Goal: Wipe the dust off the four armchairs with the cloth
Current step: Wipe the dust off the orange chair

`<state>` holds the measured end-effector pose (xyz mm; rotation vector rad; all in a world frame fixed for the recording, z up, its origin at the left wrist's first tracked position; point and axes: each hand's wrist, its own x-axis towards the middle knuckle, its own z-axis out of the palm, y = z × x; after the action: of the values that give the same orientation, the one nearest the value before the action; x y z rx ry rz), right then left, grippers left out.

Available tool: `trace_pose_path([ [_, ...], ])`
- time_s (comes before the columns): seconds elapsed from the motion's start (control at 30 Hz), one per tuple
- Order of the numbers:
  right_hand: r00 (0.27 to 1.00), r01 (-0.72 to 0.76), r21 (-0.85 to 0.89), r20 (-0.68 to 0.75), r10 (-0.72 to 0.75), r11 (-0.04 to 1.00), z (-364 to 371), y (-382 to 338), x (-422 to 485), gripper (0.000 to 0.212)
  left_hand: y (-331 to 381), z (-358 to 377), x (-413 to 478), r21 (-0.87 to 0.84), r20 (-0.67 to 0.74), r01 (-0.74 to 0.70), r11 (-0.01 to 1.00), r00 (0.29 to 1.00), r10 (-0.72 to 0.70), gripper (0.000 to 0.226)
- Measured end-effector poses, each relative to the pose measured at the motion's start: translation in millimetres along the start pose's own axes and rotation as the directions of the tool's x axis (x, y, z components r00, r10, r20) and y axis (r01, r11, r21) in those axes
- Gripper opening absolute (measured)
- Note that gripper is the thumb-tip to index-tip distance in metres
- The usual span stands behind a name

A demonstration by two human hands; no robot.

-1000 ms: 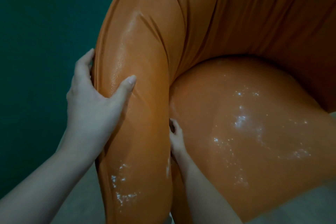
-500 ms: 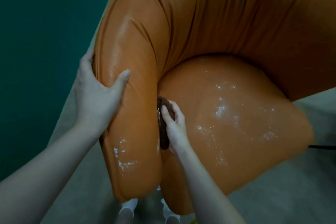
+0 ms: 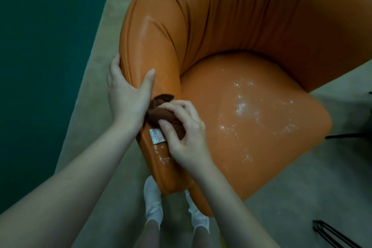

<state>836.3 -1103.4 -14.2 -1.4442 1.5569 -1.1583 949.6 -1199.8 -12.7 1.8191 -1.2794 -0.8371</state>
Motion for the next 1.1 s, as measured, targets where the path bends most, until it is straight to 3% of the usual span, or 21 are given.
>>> trace_pose_path([
  [0.23, 1.0, -0.002, -0.15, -0.027, -0.002, 0.989, -6.3, -1.5, 27.4, 0.024, -6.5, -24.1, 3.1, -0.318, 0.223, 0.129, 0.939, 0.973, -0.058, 0.06],
  [0.37, 0.989, 0.112, -0.247, 0.124, -0.083, 0.963, -2.9, -10.6, 18.0, 0.024, -13.4, -39.5, -2.6, -0.357, 0.29, 0.166, 0.919, 0.955, -0.06, 0.058],
  [0.5, 0.944, 0.222, -0.252, 0.298, -0.143, 0.942, -17.7, -16.8, -11.5, 0.023, -23.9, -43.6, -15.2, -0.387, 0.346, 0.213, 0.897, 0.935, -0.073, 0.076],
  [0.77, 0.949, 0.229, -0.288, 0.278, -0.147, 0.93, -14.7, -17.7, 36.3, 0.025, -24.9, -43.5, -32.6, -0.419, 0.311, 0.216, 0.882, 0.947, -0.085, 0.087],
  [1.1, 0.85, 0.332, -0.139, 0.473, -0.232, 0.933, -43.8, -3.7, -11.5, 0.022, -18.9, -42.2, -59.6, -0.414, 0.23, 0.239, 0.878, 0.961, -0.154, 0.052],
])
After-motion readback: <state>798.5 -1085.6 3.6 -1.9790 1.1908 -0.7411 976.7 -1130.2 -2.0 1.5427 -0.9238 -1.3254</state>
